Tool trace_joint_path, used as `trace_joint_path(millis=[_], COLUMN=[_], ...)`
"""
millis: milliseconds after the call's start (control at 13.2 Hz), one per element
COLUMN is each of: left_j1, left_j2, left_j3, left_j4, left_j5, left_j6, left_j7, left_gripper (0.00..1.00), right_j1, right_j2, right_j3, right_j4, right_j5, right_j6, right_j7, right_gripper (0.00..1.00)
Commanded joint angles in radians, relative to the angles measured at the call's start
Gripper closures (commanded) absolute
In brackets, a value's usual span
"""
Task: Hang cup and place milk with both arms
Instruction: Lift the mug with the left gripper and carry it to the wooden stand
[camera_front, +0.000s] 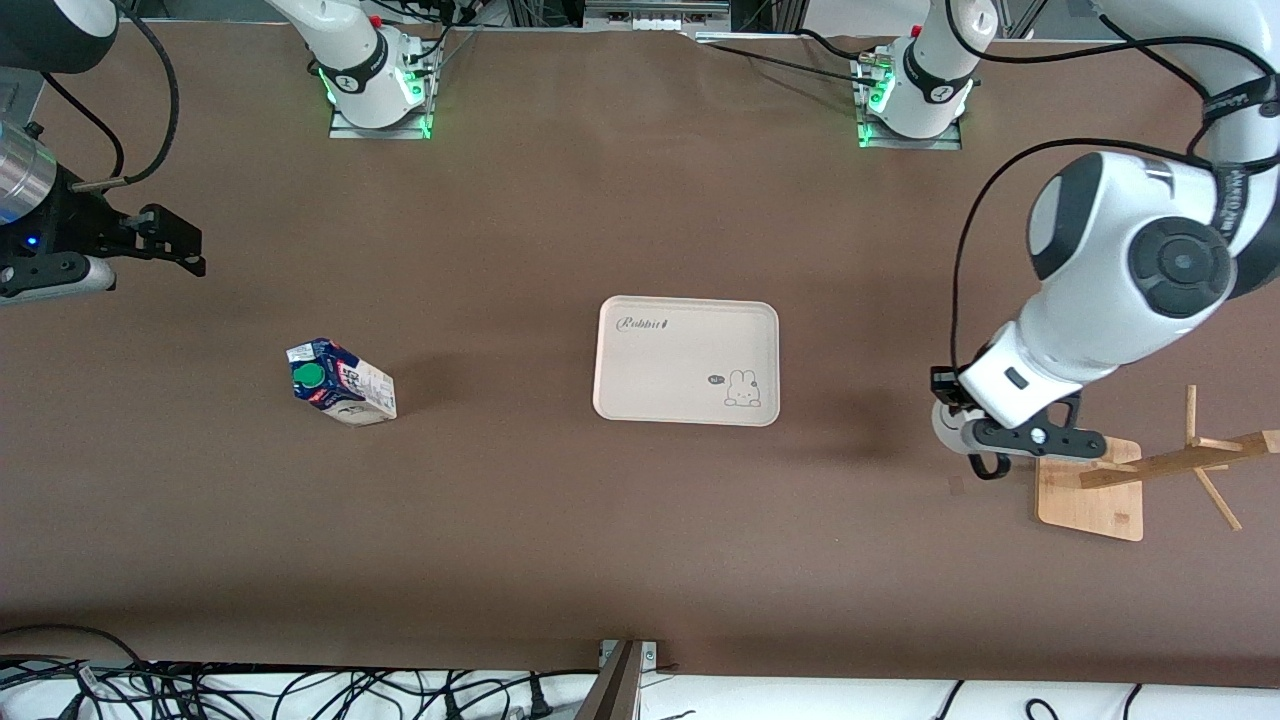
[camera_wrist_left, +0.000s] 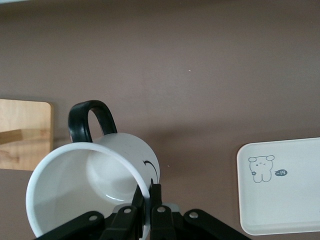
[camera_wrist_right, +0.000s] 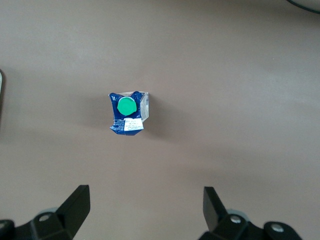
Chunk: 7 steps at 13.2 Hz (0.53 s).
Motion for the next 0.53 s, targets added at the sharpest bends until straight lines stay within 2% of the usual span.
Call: trace_joint_path(millis=[0, 456], left_j1=[0.074, 0.208], left_j2=[-0.020, -0.072], left_j3=[-0.011, -0.016], left_j4=[0.041, 0.041], left_j5=[0.013, -0.001], left_j6=[-0.048, -0.091], left_j7=[0.110, 0.288], left_gripper=[1.00, 1.00], right_j1=[-0.012, -0.012], right_j2=[0.008, 0.008], right_j3=[0.012, 0.012], right_j4=[0.019, 0.019], right_j5=[-0.003, -0.003], right_j6=[-0.012, -0.015], right_j7=[0.004, 0.004], right_gripper=[0.00, 0.00])
